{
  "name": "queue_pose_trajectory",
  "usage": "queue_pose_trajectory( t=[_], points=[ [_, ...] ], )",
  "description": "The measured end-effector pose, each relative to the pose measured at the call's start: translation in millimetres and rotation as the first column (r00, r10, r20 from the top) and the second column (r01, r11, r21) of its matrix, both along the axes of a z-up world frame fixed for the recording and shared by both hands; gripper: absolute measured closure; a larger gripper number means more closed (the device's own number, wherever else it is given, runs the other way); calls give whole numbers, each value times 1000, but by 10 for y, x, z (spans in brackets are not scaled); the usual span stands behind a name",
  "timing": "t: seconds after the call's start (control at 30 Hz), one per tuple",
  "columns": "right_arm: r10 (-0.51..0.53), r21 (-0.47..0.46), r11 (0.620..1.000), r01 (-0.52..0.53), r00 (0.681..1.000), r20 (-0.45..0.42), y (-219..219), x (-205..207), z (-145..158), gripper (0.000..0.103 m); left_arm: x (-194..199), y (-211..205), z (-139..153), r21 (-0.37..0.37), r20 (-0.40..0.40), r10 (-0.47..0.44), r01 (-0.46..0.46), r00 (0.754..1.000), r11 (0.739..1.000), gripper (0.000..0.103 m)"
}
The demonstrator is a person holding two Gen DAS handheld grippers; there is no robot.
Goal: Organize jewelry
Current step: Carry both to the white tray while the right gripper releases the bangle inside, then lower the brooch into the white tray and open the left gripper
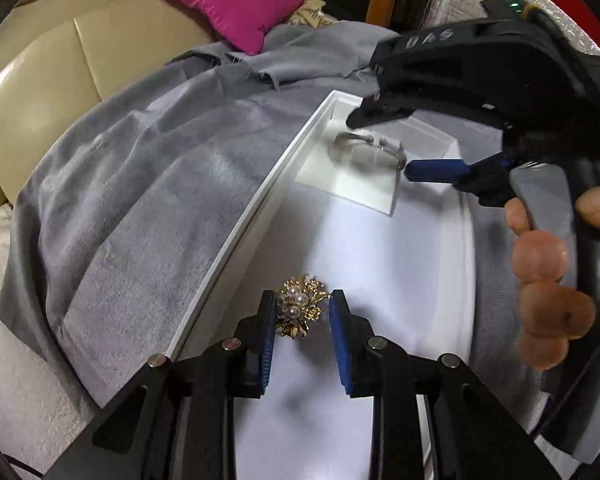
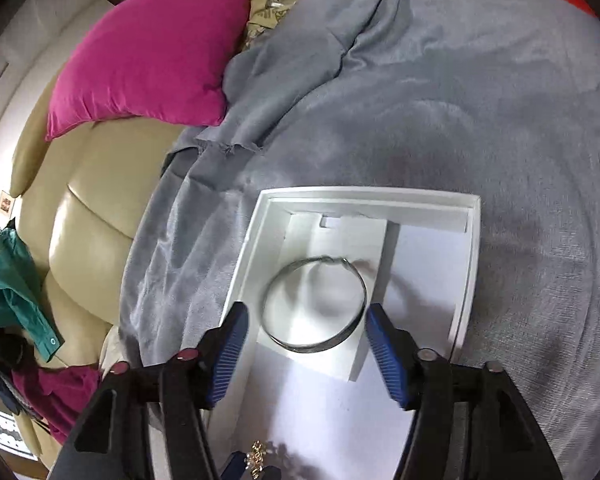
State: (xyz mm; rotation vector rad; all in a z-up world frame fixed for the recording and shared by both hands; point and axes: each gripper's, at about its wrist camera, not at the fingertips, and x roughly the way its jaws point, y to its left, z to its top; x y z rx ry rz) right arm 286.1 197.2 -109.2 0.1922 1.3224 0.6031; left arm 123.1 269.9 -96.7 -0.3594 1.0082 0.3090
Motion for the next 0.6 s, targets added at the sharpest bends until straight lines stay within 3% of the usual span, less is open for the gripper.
queue_pose_trajectory(
  t=[0.2, 0.27, 0.33, 0.37, 0.47, 0.6],
  points=[
    [-6, 82, 997, 1, 998, 58, -149, -141, 265, 30, -30, -57, 101, 45, 17, -7, 6, 1000, 999, 74],
    [-19, 102, 995, 10, 996, 90, -251, -210, 384, 30, -48, -87, 197, 71, 50, -11, 8, 999, 997, 67],
    [-36, 102, 994, 24, 993, 111, -387, -283, 489, 30, -91, -112, 328, 100, 102, -8, -3, 995, 995, 51],
    [-48, 109, 993, 35, 991, 123, -481, -326, 539, 30, -120, -128, 399, 109, 140, -8, -7, 990, 994, 48],
    [-83, 105, 992, 66, 982, 168, -773, -466, 701, 30, -127, -208, 520, 78, 212, -72, 57, 975, 995, 33],
    [-146, 106, 986, 127, 970, 193, -1305, -704, 815, 30, -127, -329, 547, -10, 262, -139, 147, 955, 989, 32]
  ],
)
